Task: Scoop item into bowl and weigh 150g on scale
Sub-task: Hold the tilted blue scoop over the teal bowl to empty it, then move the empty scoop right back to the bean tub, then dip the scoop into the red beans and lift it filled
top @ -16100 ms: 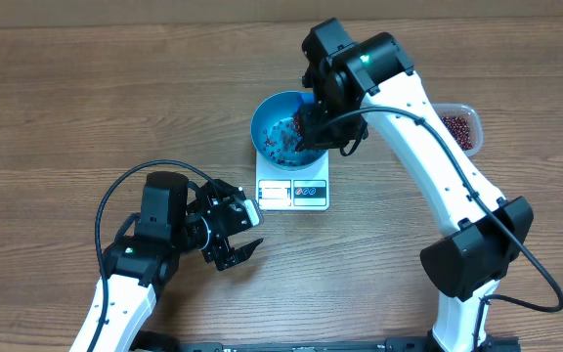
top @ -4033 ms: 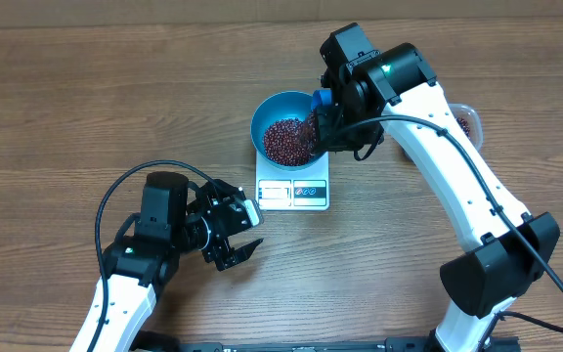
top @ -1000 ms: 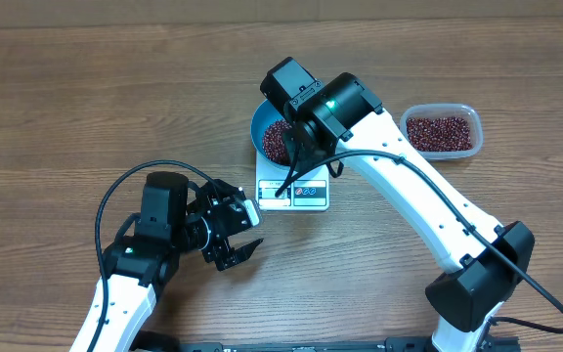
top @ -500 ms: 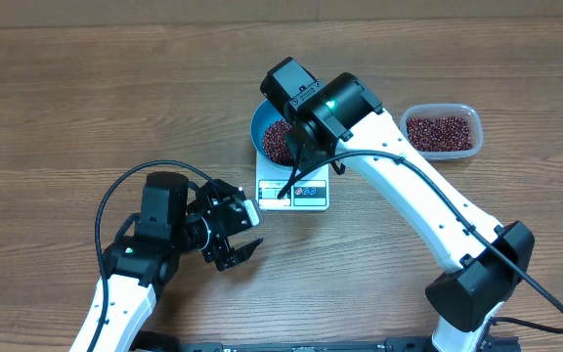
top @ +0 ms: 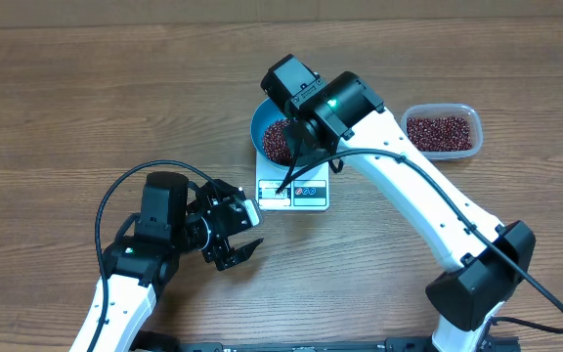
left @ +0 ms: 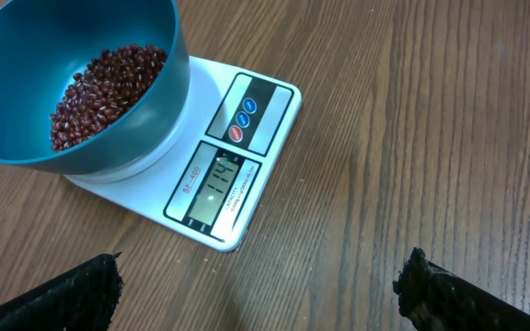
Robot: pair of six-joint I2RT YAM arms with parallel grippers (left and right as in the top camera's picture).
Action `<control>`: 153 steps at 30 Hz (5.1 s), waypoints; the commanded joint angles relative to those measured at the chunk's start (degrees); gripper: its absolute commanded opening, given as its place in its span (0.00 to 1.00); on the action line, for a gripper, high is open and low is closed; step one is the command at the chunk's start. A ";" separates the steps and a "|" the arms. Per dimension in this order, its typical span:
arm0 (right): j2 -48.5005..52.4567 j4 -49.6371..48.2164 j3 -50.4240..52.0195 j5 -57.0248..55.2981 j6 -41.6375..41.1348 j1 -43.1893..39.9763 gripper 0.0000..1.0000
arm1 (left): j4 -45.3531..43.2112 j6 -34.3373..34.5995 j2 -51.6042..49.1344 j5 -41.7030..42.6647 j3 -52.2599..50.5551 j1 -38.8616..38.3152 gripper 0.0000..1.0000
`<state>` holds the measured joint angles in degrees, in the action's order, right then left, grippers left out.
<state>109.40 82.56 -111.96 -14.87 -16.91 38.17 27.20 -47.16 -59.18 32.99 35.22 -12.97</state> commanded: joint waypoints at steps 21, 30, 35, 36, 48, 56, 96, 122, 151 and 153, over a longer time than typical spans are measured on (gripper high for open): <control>-2.45 8.48 -1.62 -3.54 -8.83 -23.82 0.04 | -0.02 -1.07 -0.44 0.92 -0.24 0.31 0.99; -2.45 7.52 2.91 -3.56 -8.81 -28.46 0.04 | -0.02 -1.07 -0.44 0.94 -0.24 0.31 0.99; -2.45 6.19 6.29 -3.56 -8.81 -28.61 0.04 | 0.00 -1.07 -0.44 0.92 -0.24 0.31 1.00; -2.45 5.70 7.19 -3.56 -8.81 -28.61 0.04 | -0.02 -1.07 -0.44 0.92 -0.24 0.31 1.00; -2.36 -1.60 17.77 -7.82 -8.79 -28.61 0.04 | -0.02 -1.07 -0.44 0.92 -0.24 0.31 1.00; -1.73 -6.25 18.08 -11.21 -8.17 -29.24 0.04 | 0.00 -1.07 -0.44 0.92 -0.24 0.31 0.99; 4.83 -7.39 18.14 19.28 0.70 -30.42 0.04 | -0.02 -1.07 -0.44 0.92 -0.24 0.22 1.00; 3.56 -8.31 15.08 44.98 6.80 -44.13 0.04 | -0.02 -1.07 -0.44 0.92 -0.24 0.22 1.00; 3.54 2.62 15.08 50.80 25.94 -61.11 0.04 | -0.02 -1.07 -0.44 0.92 -0.24 0.22 0.99; 3.54 3.08 15.08 50.82 27.12 -61.24 0.04 | -0.02 -1.07 -0.44 0.92 -0.24 0.22 0.99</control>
<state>113.65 84.86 -95.26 35.51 6.92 -22.55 27.20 -47.16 -59.18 32.99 35.22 -12.99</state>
